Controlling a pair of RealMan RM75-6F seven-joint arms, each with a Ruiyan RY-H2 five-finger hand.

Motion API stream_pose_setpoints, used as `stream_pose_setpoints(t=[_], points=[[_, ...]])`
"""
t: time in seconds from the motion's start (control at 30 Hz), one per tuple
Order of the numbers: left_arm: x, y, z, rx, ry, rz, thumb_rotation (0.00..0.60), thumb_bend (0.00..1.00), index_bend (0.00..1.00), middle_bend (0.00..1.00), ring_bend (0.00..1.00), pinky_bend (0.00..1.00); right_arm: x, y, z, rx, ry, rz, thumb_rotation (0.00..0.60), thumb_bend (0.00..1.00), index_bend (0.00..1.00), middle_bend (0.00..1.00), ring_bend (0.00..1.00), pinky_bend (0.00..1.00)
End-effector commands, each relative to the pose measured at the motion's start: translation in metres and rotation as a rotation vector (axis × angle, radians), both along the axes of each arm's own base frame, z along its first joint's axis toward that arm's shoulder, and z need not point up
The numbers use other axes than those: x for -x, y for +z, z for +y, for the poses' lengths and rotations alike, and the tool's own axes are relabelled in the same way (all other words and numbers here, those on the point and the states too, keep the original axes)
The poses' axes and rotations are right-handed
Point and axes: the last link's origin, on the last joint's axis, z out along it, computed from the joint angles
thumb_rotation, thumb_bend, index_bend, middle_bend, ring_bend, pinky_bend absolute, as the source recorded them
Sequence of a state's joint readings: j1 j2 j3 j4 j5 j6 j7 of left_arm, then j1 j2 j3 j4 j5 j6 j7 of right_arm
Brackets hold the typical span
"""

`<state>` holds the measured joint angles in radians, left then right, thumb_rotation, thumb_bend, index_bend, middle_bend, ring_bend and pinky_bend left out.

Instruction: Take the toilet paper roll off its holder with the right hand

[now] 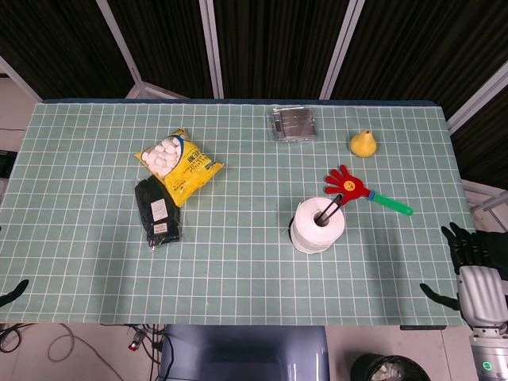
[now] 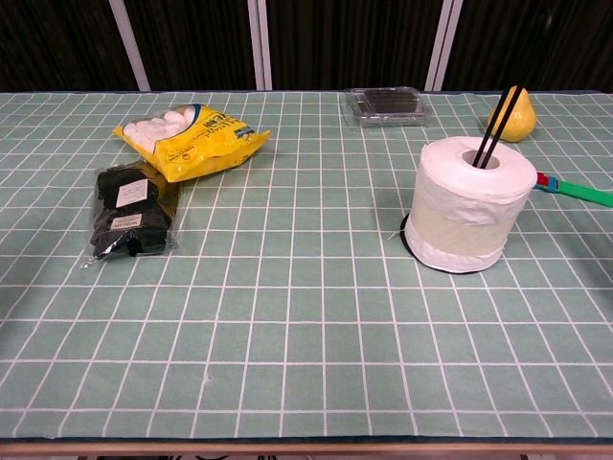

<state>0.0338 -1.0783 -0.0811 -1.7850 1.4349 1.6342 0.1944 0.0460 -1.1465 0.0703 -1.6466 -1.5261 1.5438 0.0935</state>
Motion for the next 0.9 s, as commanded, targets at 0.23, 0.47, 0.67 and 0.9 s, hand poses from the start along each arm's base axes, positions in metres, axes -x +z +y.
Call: stream_pose_setpoints(t=[0.23,0.47,0.67,0.9], points=[[0.001,0.001,0.000,-0.006,0.006,-0.003,0.600,0.12,0.13,0.00,0.00,0.00,-0.014,-0.026,-0.026,-0.168,-0.116,-0.512,0.600,0.00,0.00,0.00,0.00,0.00],[0.001,0.001,0.000,-0.005,0.007,-0.003,0.600,0.12,0.13,0.00,0.00,0.00,-0.023,-0.056,-0.062,-0.279,-0.182,-0.809,0.600,0.00,0.00,0.00,0.00,0.00],[0.001,0.001,0.000,-0.001,0.004,0.003,0.600,0.12,0.13,0.00,0.00,0.00,-0.029,-0.089,-0.075,-0.310,-0.198,-0.875,0.600,0.00,0.00,0.00,0.00,0.00],[0.002,0.001,0.001,-0.005,0.010,0.005,0.600,0.12,0.13,0.00,0.00,0.00,-0.037,-0.122,-0.080,-0.334,-0.203,-0.911,0.600,0.00,0.00,0.00,0.00,0.00]])
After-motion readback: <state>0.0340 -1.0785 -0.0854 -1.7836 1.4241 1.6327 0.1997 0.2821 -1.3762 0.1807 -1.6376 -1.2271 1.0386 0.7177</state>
